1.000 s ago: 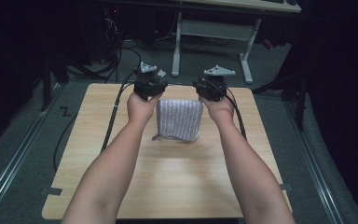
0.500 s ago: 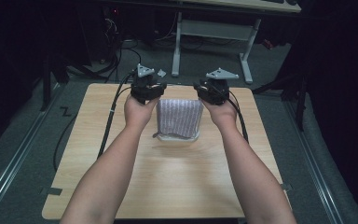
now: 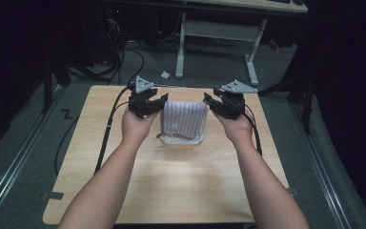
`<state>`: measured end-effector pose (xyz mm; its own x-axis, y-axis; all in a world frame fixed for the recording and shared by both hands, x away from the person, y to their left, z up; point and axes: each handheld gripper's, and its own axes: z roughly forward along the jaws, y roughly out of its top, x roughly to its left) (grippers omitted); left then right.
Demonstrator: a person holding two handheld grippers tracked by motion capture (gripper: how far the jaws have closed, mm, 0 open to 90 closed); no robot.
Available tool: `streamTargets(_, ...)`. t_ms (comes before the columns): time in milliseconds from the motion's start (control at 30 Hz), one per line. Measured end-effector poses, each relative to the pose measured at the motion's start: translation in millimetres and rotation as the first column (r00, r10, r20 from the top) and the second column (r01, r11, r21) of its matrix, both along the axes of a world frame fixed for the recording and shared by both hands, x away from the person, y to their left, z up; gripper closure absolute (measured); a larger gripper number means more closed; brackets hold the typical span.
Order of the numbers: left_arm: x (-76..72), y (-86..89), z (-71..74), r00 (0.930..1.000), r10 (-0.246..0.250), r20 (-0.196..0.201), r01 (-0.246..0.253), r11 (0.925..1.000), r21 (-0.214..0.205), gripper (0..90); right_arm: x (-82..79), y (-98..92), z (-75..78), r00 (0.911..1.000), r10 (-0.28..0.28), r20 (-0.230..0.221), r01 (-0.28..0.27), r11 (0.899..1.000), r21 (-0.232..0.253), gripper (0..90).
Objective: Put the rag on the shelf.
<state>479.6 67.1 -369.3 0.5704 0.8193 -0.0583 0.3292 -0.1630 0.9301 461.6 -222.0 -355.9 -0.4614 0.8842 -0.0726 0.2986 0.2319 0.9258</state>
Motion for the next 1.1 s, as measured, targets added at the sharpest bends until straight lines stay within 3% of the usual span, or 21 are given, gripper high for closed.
streamTargets(300, -23.4, 20.5, -12.8, 0.9999, -0.004, 0.012, 0.004, 1.0, 0.007, 48.7, -22.4, -15.0, -12.1, 0.9998, -0.015, 0.009, 0.015, 1.0, 0.0, 52.7)
streamTargets(467, -27.2, 27.1, -25.1, 0.9999, -0.01, -0.014, 0.01, 0.9997, 0.023, 48.3, -26.6, -16.8, -25.6, 0.9993, -0.008, -0.036, 0.007, 1.0, -0.022, 49.5)
streamTargets(567, -29.0, 31.4, -38.2, 0.9992, -0.012, -0.038, 0.013, 0.9996, 0.027, 48.2, -31.6, -15.6, -37.5, 0.9995, -0.004, -0.031, 0.003, 0.999, -0.039, 50.0)
streamTargets(633, -30.8, 34.5, -48.5, 0.9984, -0.013, -0.056, 0.014, 0.9996, 0.026, 48.1, -33.7, -14.4, -44.9, 0.9977, 0.004, -0.067, -0.007, 0.999, -0.052, 48.9)
streamTargets(733, -35.8, 38.3, -64.4, 0.9962, -0.018, -0.085, 0.021, 0.9994, 0.027, 47.9, -41.2, -13.9, -59.9, 0.9979, 0.007, -0.065, -0.011, 0.998, -0.066, 49.0)
streamTargets(767, -38.1, 39.3, -69.9, 0.9952, -0.023, -0.095, 0.025, 0.9993, 0.026, 47.7, -45.3, -14.3, -70.5, 0.996, 0.011, -0.089, -0.018, 0.997, -0.071, 49.1)
streamTargets(900, -52.5, 42.7, -94.7, 0.9896, -0.048, -0.135, 0.056, 0.9969, 0.056, 47.0, -54.0, -15.3, -88.0, 0.9933, 0.008, -0.115, -0.017, 0.997, -0.077, 49.6)
streamTargets(1100, -90.3, 60.3, -133.9, 0.9703, -0.103, -0.219, 0.133, 0.9829, 0.127, 45.4, -84.4, -22.3, -122.1, 0.9847, -0.015, -0.174, 0.004, 0.998, -0.064, 50.7)
